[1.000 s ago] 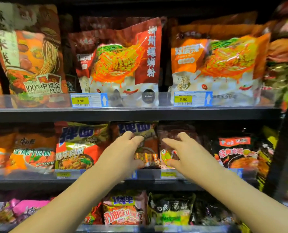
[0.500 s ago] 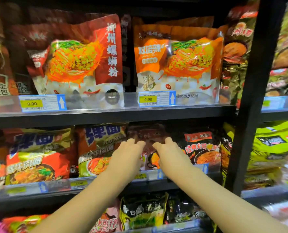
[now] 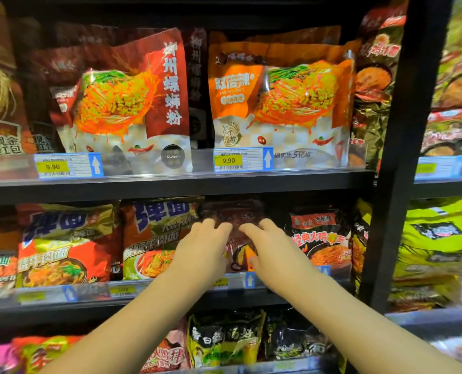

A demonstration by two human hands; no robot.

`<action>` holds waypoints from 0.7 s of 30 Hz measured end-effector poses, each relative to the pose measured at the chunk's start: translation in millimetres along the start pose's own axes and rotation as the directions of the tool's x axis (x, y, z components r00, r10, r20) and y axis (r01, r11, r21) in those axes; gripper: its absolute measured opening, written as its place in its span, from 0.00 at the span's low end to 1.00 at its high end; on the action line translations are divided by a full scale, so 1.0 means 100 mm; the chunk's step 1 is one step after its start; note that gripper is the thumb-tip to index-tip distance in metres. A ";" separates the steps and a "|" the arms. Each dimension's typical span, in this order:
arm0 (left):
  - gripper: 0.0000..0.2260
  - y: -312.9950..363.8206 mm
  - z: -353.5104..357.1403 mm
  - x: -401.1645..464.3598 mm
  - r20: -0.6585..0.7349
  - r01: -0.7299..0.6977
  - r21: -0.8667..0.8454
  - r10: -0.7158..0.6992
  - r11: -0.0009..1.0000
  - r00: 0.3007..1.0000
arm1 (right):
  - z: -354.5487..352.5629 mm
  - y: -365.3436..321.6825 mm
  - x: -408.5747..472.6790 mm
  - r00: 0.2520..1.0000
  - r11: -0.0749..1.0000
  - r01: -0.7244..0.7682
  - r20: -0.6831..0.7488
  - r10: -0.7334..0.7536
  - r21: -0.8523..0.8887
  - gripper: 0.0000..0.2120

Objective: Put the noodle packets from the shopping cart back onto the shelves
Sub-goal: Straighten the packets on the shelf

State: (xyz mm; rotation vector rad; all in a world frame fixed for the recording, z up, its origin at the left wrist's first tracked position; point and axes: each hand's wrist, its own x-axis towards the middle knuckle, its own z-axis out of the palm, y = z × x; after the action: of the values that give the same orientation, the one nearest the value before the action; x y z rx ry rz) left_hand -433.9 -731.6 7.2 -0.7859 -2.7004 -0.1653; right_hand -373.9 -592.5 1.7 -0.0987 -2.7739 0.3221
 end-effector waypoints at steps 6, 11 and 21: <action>0.28 0.47 -0.04 -0.02 -0.170 -0.199 -0.104 0.180 0.974 0.969 | -0.29 0.48 -0.32 0.988 0.997 -0.069 -0.137 0.072 0.022 0.29; 0.26 0.94 0.04 0.08 -0.196 -0.259 -0.143 0.229 0.955 0.954 | -0.27 0.78 -0.40 0.975 0.981 -0.192 -0.115 0.190 -0.012 0.31; 0.29 1.00 0.27 0.23 -0.178 -0.231 -0.096 0.211 0.968 0.961 | -0.17 0.85 -0.44 0.959 0.958 -0.277 -0.085 0.271 -0.078 0.36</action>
State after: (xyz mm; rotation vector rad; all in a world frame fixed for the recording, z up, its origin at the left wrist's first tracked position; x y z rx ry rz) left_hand -405.5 -630.6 -8.5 -1.0529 -2.4430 -0.3227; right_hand -324.3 -510.7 -17.4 -0.5110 -2.7005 0.2562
